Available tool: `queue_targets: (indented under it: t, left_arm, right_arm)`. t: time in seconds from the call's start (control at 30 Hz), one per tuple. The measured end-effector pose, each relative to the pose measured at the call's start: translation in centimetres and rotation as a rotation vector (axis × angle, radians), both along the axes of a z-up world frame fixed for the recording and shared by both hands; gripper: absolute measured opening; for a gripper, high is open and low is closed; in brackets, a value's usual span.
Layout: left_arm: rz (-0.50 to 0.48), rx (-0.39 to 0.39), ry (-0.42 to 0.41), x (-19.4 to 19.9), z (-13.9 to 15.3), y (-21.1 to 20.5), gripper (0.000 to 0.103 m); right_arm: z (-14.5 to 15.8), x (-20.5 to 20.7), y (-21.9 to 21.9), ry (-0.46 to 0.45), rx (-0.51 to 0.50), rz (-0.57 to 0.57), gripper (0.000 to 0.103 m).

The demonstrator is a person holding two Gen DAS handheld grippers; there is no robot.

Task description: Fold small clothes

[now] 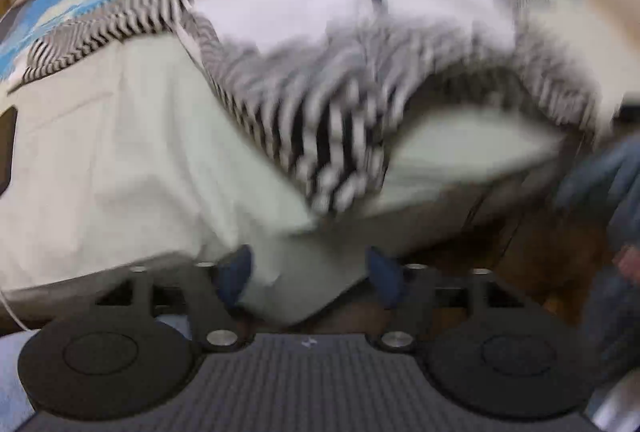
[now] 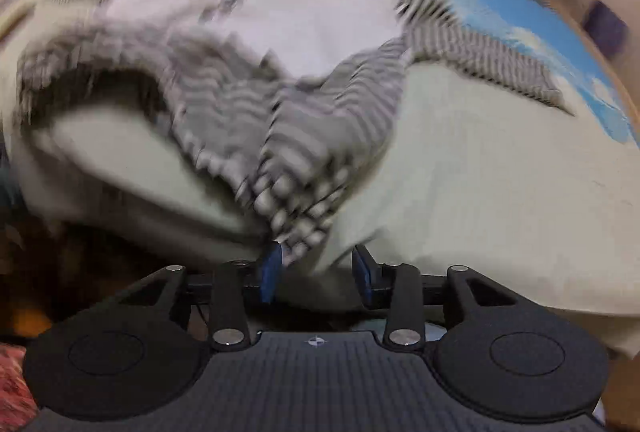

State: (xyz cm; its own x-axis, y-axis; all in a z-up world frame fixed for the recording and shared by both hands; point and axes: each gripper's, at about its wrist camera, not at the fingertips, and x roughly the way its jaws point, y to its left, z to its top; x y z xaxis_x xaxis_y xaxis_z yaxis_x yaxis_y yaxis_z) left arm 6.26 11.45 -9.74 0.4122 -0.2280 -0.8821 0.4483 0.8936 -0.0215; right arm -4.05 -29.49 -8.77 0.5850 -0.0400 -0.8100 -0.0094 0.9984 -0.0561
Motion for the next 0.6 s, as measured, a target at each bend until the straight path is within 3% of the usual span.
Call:
queue_targets:
  t: [0.1, 0.17, 0.23, 0.33, 0.37, 0.43, 0.6]
  left_arm:
    - [0.012, -0.131, -0.028, 1.6, 2.6, -1.6, 0.075]
    - [-0.034, -0.164, -0.034, 1.3, 3.6, -3.7, 0.075]
    - [-0.092, -0.121, -0.089, 0.6, 3.5, -6.6, 0.075]
    - [-0.19, -0.029, -0.189, -0.6, 2.7, -9.9, 0.071]
    - [-0.229, -0.015, -0.198, -0.8, 1.9, -10.6, 0.067]
    - [-0.303, -0.011, -0.178, -0.3, 0.7, -11.6, 0.045]
    - [-0.37, 0.053, -0.102, 2.5, -2.5, -12.9, 0.041]
  right_arm:
    - [2.6, 0.6, 0.6, -0.133, 0.073, 0.04, 0.041]
    - [3.3, 1.3, 2.8, -0.162, 0.133, 0.152, 0.04]
    - [2.8, 2.4, 5.2, -0.155, 0.169, 0.262, 0.038]
    - [1.0, 3.5, 8.3, -0.125, 0.11, 0.361, 0.037]
    - [0.4, 4.0, 8.8, -0.105, 0.1, 0.384, 0.032]
    - [-0.8, 4.6, 9.2, -0.063, 0.123, 0.421, 0.022]
    - [-3.3, 6.6, 11.1, -0.056, 0.115, 0.439, 0.022]
